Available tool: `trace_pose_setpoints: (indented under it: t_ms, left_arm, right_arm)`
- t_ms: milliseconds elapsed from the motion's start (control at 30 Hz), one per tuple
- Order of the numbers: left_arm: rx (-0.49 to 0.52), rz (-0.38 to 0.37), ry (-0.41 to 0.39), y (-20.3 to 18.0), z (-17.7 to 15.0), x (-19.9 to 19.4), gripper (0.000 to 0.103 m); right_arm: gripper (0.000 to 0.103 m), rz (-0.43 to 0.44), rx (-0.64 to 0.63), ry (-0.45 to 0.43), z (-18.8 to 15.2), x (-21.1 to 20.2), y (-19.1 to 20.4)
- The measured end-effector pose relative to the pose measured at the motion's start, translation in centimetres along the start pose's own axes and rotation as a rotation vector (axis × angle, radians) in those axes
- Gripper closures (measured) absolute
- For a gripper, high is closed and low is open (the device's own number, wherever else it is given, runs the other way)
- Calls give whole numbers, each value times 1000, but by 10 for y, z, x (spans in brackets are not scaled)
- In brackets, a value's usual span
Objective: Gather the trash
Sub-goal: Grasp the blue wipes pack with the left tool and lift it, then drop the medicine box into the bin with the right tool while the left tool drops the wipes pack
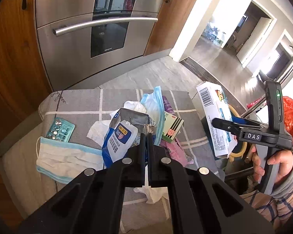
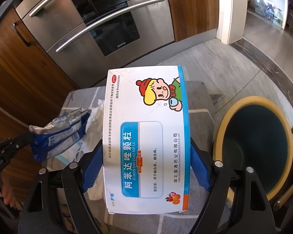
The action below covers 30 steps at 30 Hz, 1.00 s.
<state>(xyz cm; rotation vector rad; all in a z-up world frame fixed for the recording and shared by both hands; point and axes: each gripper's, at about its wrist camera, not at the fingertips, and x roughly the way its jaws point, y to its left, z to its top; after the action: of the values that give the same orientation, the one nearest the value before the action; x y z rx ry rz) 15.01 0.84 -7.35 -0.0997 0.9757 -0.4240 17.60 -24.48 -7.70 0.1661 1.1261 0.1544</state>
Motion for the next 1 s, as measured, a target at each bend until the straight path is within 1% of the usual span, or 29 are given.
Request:
trace_pose_setpoints:
  t_ms: [167, 300, 467, 567, 733, 800, 900, 1000]
  left_arm:
    - [0, -35, -51, -4, 10, -19, 102]
    - [-10, -62, -83, -8, 20, -36, 102]
    - [40, -89, -140, -30, 33, -60, 102]
    - [83, -107, -180, -49, 43, -73, 102]
    - [135, -155, -208, -77, 55, -84, 102]
    - [158, -186, -208, -91, 61, -84, 102]
    - [193, -233, -208, -112, 66, -83, 102]
    - [237, -287, -208, -139, 71, -77, 102]
  right_arm:
    - [22, 19, 22, -16, 2, -8, -1]
    - [22, 22, 39, -10, 1, -12, -4]
    - [22, 6, 57, -33, 4, -25, -14]
    - [22, -18, 71, -48, 6, -38, -30]
    - [22, -54, 109, -63, 8, -49, -59]
    - [22, -63, 115, -59, 8, -51, -70]
    - [22, -102, 127, -48, 9, -52, -89]
    - [22, -147, 140, -7, 4, -45, -112]
